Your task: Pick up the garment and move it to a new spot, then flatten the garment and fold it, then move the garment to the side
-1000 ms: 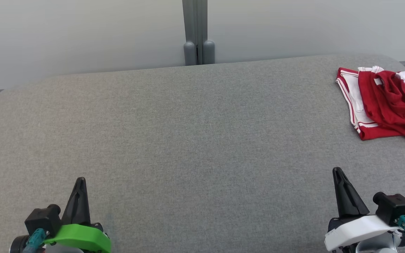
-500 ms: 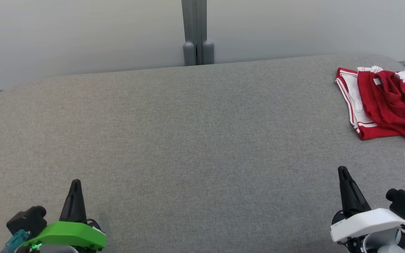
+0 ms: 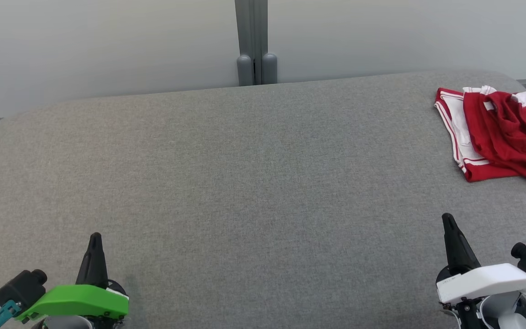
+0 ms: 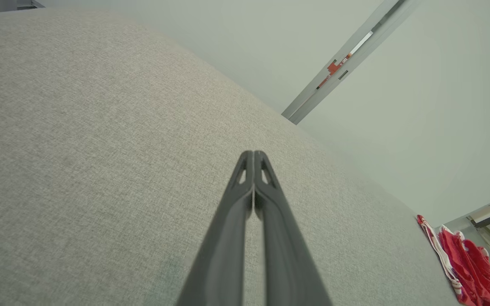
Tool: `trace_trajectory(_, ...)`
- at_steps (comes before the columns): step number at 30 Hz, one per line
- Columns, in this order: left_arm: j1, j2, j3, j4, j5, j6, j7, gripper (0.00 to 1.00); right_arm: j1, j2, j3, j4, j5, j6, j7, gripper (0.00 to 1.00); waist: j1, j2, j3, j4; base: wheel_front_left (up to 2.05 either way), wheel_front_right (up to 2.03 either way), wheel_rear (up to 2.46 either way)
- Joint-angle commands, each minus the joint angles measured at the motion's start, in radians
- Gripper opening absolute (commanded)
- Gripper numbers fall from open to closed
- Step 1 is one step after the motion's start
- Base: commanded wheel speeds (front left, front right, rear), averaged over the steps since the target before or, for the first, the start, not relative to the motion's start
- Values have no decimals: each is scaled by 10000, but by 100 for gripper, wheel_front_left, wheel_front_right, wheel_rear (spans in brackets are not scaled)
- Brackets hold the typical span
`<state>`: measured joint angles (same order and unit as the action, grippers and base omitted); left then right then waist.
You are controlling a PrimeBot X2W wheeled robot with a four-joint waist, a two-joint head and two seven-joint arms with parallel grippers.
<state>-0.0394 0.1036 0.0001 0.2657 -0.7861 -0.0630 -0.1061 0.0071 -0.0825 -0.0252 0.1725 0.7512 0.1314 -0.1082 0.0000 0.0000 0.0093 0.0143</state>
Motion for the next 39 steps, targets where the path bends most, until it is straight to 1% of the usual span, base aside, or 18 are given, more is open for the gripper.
trace_trajectory(1,-329,2,106,-141,-361,-82,65,0,-294,-25,-63,-70,392,-2,82,0,0,0,-1,-2,0,0,0)
trace_trajectory(20,-464,-144,410,-171,-2608,-262,679,0,-549,26,-241,148,2776,-5,642,0,0,0,-14,-32,0,0,0)
trace_trajectory(39,-568,-277,661,-196,-4477,-407,1192,0,-779,90,-410,333,4743,-6,1131,0,0,0,-27,-62,0,0,0)
